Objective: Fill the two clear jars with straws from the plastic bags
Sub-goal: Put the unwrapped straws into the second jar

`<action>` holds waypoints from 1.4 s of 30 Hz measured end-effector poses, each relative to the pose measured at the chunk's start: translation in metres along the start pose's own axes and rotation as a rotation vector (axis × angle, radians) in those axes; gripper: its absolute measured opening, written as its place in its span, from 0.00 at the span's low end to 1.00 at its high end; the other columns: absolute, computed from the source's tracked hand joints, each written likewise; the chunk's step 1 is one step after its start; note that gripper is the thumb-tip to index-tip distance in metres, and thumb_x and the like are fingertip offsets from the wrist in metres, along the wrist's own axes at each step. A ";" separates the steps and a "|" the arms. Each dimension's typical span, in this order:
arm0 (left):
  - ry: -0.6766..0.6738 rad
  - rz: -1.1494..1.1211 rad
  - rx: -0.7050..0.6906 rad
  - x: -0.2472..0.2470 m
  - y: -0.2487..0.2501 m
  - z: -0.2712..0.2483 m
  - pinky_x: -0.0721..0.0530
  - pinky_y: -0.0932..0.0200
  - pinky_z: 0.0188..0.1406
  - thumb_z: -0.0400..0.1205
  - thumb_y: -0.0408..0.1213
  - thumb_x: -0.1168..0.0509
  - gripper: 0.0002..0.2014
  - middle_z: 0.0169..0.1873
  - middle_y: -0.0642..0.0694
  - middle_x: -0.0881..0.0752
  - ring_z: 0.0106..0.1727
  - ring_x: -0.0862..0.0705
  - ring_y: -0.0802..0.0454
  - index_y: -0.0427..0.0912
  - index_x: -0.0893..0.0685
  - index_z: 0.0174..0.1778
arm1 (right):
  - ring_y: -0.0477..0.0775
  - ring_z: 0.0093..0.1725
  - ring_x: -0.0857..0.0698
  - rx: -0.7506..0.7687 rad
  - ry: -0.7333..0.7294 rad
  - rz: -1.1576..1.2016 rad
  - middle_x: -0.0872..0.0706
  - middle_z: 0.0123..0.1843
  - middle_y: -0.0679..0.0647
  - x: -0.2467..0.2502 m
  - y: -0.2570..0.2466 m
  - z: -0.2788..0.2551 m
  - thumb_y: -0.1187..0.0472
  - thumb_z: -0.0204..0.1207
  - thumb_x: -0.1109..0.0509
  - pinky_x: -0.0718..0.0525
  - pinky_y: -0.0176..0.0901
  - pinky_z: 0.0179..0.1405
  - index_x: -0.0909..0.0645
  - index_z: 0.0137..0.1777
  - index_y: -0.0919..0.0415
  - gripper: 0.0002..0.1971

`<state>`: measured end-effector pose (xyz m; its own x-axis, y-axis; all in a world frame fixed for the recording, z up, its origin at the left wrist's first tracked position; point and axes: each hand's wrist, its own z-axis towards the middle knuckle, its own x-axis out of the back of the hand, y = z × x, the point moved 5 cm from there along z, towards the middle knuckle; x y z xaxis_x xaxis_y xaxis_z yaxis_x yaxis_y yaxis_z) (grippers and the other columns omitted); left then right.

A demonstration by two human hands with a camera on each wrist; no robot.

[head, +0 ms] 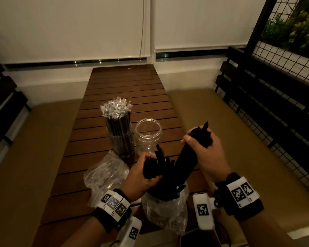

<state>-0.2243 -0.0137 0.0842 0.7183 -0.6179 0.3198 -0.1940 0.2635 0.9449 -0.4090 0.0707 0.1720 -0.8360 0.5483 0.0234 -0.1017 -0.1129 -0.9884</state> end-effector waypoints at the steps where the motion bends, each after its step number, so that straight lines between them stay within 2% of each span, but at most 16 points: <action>1: -0.002 -0.002 0.002 0.000 0.000 0.000 0.12 0.47 0.57 0.72 0.34 0.24 0.22 0.51 0.56 0.17 0.54 0.15 0.57 0.52 0.26 0.56 | 0.45 0.45 0.09 0.011 -0.001 0.007 0.09 0.44 0.56 0.002 -0.005 0.001 0.68 0.81 0.29 0.10 0.39 0.48 0.19 0.53 0.63 0.04; 3: -0.003 -0.009 0.004 0.000 0.000 0.000 0.12 0.47 0.57 0.72 0.33 0.24 0.21 0.51 0.55 0.17 0.53 0.15 0.58 0.51 0.26 0.56 | 0.46 0.45 0.09 0.034 -0.004 0.014 0.09 0.41 0.50 0.005 -0.013 0.004 0.68 0.81 0.30 0.10 0.37 0.49 0.19 0.52 0.63 0.03; 6: 0.008 -0.027 0.021 0.000 0.000 0.001 0.11 0.47 0.56 0.73 0.32 0.25 0.21 0.51 0.53 0.17 0.52 0.15 0.59 0.49 0.26 0.56 | 0.47 0.45 0.09 0.051 0.004 0.023 0.09 0.39 0.48 0.009 -0.019 0.009 0.68 0.81 0.30 0.10 0.37 0.49 0.19 0.51 0.61 0.03; 11: 0.007 -0.063 0.046 0.001 -0.001 0.000 0.10 0.48 0.53 0.73 0.31 0.26 0.20 0.49 0.51 0.17 0.49 0.14 0.56 0.50 0.26 0.55 | 0.45 0.43 0.09 0.065 0.027 0.043 0.10 0.42 0.53 0.010 -0.022 0.012 0.69 0.81 0.31 0.12 0.32 0.43 0.20 0.52 0.66 0.03; 17: 0.023 -0.055 0.041 0.001 -0.003 0.002 0.11 0.55 0.49 0.74 0.31 0.26 0.19 0.48 0.51 0.17 0.47 0.14 0.60 0.49 0.26 0.55 | 0.46 0.45 0.09 0.075 0.042 0.047 0.10 0.41 0.51 0.014 -0.027 0.025 0.68 0.82 0.31 0.12 0.32 0.42 0.20 0.53 0.64 0.03; 21: 0.029 -0.062 0.009 0.001 -0.003 0.002 0.11 0.54 0.50 0.74 0.31 0.26 0.18 0.48 0.49 0.16 0.49 0.14 0.55 0.46 0.25 0.56 | 0.51 0.48 0.09 0.116 0.041 0.028 0.10 0.42 0.51 0.014 -0.035 0.044 0.68 0.82 0.30 0.11 0.35 0.47 0.20 0.52 0.63 0.03; 26: 0.047 -0.089 -0.047 -0.001 0.000 0.000 0.17 0.66 0.43 0.71 0.41 0.28 0.16 0.45 0.51 0.17 0.45 0.15 0.59 0.46 0.23 0.52 | 0.53 0.50 0.08 0.121 0.022 -0.013 0.10 0.44 0.52 0.004 -0.039 0.072 0.65 0.81 0.29 0.10 0.39 0.50 0.19 0.52 0.59 0.03; 28: 0.045 -0.097 -0.052 -0.002 0.001 0.000 0.17 0.66 0.42 0.69 0.45 0.29 0.17 0.45 0.50 0.17 0.45 0.16 0.59 0.47 0.23 0.52 | 0.53 0.50 0.09 0.140 0.012 -0.012 0.09 0.44 0.51 -0.002 -0.045 0.087 0.65 0.81 0.29 0.11 0.41 0.52 0.19 0.51 0.58 0.03; 31: 0.062 -0.064 -0.050 -0.002 -0.003 0.000 0.16 0.64 0.43 0.69 0.47 0.30 0.16 0.47 0.50 0.18 0.45 0.16 0.58 0.52 0.23 0.51 | 0.45 0.46 0.09 0.150 0.003 0.022 0.09 0.43 0.50 -0.017 -0.055 0.112 0.64 0.81 0.28 0.12 0.33 0.46 0.19 0.51 0.57 0.03; 32: 0.071 -0.055 -0.049 -0.002 -0.005 -0.001 0.16 0.64 0.43 0.70 0.47 0.30 0.16 0.47 0.49 0.18 0.46 0.16 0.57 0.53 0.23 0.51 | 0.45 0.45 0.09 0.157 -0.002 0.051 0.09 0.43 0.51 -0.023 -0.058 0.120 0.65 0.81 0.28 0.11 0.34 0.46 0.19 0.52 0.58 0.04; 34: 0.093 -0.041 -0.049 -0.001 -0.008 -0.001 0.16 0.62 0.43 0.70 0.46 0.29 0.16 0.47 0.47 0.17 0.46 0.16 0.53 0.53 0.23 0.52 | 0.48 0.47 0.09 0.164 -0.020 0.110 0.10 0.44 0.52 -0.037 -0.061 0.137 0.66 0.81 0.29 0.10 0.39 0.50 0.20 0.51 0.57 0.05; 36: 0.106 -0.037 -0.043 -0.001 -0.010 -0.002 0.15 0.58 0.44 0.71 0.45 0.29 0.16 0.47 0.45 0.17 0.46 0.16 0.50 0.53 0.23 0.51 | 0.49 0.48 0.09 0.151 -0.037 0.130 0.10 0.45 0.53 -0.051 -0.060 0.151 0.66 0.81 0.29 0.10 0.40 0.51 0.20 0.51 0.55 0.05; 38: 0.112 -0.027 -0.033 0.000 -0.012 -0.002 0.15 0.56 0.45 0.71 0.45 0.28 0.15 0.48 0.46 0.17 0.46 0.15 0.50 0.55 0.23 0.51 | 0.52 0.50 0.09 0.127 -0.047 0.154 0.09 0.47 0.55 -0.064 -0.052 0.164 0.66 0.81 0.28 0.10 0.44 0.54 0.19 0.51 0.55 0.05; 42: 0.107 -0.017 -0.028 0.000 -0.013 -0.001 0.17 0.63 0.43 0.71 0.43 0.27 0.15 0.48 0.47 0.17 0.46 0.16 0.53 0.57 0.23 0.50 | 0.62 0.56 0.10 0.061 -0.060 0.156 0.09 0.52 0.64 -0.081 -0.024 0.181 0.65 0.77 0.25 0.11 0.59 0.61 0.16 0.48 0.53 0.06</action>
<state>-0.2211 -0.0164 0.0722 0.7887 -0.5405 0.2931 -0.1634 0.2754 0.9474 -0.4362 -0.1207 0.2211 -0.8747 0.4700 -0.1186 0.0005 -0.2439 -0.9698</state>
